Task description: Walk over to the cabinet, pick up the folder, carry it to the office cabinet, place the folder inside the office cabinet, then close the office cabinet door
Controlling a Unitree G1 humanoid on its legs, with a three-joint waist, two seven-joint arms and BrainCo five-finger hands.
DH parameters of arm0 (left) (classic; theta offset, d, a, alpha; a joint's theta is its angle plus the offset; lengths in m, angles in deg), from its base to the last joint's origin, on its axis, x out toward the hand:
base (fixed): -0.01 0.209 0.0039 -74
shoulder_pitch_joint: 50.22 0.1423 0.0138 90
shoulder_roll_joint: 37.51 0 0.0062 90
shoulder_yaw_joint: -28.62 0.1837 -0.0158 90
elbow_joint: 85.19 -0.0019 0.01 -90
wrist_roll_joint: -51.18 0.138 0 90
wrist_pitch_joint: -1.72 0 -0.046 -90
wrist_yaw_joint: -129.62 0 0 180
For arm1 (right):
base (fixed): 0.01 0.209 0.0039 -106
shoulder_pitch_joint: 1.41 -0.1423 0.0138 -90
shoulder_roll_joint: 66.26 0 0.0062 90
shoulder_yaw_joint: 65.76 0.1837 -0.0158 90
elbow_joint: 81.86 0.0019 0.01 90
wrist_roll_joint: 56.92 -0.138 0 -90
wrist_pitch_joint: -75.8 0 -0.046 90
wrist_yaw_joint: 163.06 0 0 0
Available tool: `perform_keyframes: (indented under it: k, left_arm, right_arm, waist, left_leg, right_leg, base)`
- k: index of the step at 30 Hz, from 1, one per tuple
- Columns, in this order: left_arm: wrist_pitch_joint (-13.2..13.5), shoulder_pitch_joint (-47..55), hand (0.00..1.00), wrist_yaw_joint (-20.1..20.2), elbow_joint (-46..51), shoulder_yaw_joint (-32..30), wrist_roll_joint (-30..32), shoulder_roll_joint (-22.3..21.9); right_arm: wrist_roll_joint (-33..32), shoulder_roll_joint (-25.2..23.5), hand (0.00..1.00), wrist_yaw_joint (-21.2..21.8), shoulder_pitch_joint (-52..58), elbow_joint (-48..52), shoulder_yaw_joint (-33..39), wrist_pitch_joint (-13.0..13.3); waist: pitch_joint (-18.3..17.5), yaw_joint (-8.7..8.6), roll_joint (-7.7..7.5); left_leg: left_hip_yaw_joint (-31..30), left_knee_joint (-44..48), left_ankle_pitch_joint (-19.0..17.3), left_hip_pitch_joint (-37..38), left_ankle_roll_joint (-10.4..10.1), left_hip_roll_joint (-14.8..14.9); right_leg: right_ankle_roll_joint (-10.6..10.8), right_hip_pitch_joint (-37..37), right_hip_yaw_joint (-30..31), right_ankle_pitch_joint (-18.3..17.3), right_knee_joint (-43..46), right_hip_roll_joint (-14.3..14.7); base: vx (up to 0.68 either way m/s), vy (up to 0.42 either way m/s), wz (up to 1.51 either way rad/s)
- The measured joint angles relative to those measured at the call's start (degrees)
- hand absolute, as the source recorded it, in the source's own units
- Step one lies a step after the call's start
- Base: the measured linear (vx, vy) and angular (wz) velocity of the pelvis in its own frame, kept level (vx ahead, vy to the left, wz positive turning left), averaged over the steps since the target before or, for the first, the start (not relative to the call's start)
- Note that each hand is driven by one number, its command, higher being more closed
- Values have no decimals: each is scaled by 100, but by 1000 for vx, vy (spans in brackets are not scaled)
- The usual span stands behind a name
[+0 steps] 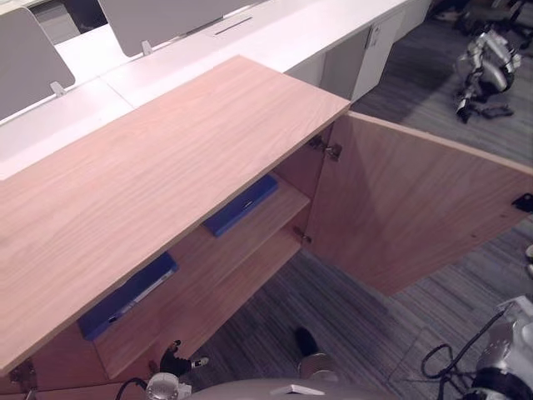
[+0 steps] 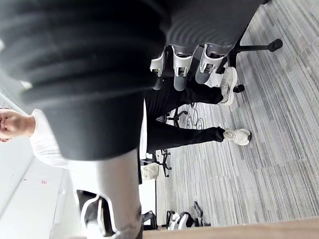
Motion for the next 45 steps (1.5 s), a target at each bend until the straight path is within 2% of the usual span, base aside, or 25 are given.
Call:
perform_keyframes:
  k: [3, 8, 12, 17, 21, 30, 38, 45]
  left_arm:
    - [64, 6, 0, 70, -38, 179, 0, -13]
    - [134, 5, 0, 82, -45, 344, -10, -26]
    - [178, -19, 0, 82, -43, 435, -17, -23]
    - [195, -65, 0, 79, -33, 506, -16, -32]
    - [238, -90, 0, 76, -18, 674, -17, -54]
    - [220, -81, 0, 69, -8, 674, -10, -75]
    - [193, -81, 0, 68, 7, 663, -1, -125]
    - [191, -97, 0, 79, 30, 670, -1, -134]
  right_arm:
    - [-12, 483, 0, 299, -296, -373, -482, -6]
    - [-15, 971, 0, 620, -602, -816, -1168, -14]
    - [-5, 1198, 0, 652, -918, -1078, -1551, -20]
    - [1, 1503, 0, 599, -1036, -1277, -1672, -27]
    - [-7, 1516, 0, 560, -1035, -1289, -1651, -27]
    - [-15, 1526, 0, 336, -1035, -1246, -1398, -20]
    - [-257, 945, 0, -79, -1007, -326, -241, 261]
    - [-461, 905, 0, 114, -948, -319, -244, 276]
  waist:
    - [93, 11, 105]
    - [163, 22, 208]
    - [238, 30, 274]
    - [311, -5, 382]
    - [362, -118, 411]
    - [371, -57, 403]
    - [376, -119, 393]
    - [399, -100, 345]
  left_leg:
    - [-23, 29, 1, -85, -2, 27]
    - [-65, 49, 2, -232, -1, 11]
    - [-127, 61, 19, -449, 23, -15]
    - [-341, 46, 20, -487, 25, -17]
    - [-653, 40, 50, -487, 70, -62]
    - [-853, -37, 188, -498, 119, -161]
    - [-999, -49, 213, -424, 96, -142]
    - [-1029, -55, 211, -354, 98, -160]
  right_leg:
    - [19, -46, -55, 12, -39, -1]
    - [101, -84, -109, 93, -216, -54]
    - [126, -247, -159, 137, -263, -95]
    - [121, -221, -337, 147, -296, -123]
    - [121, -105, -589, 157, -346, -209]
    - [115, -29, -755, 264, -447, -303]
    - [117, 157, -897, 296, -556, -306]
    - [117, 233, -910, 297, -555, -320]
  base:
    - [38, -80, 3]
    - [1, -52, 4]
    - [4, -44, 7]
    - [22, -43, 8]
    - [-11, -45, 18]
    - [-70, -45, 11]
    - [-40, -61, 7]
    - [-39, -29, 2]
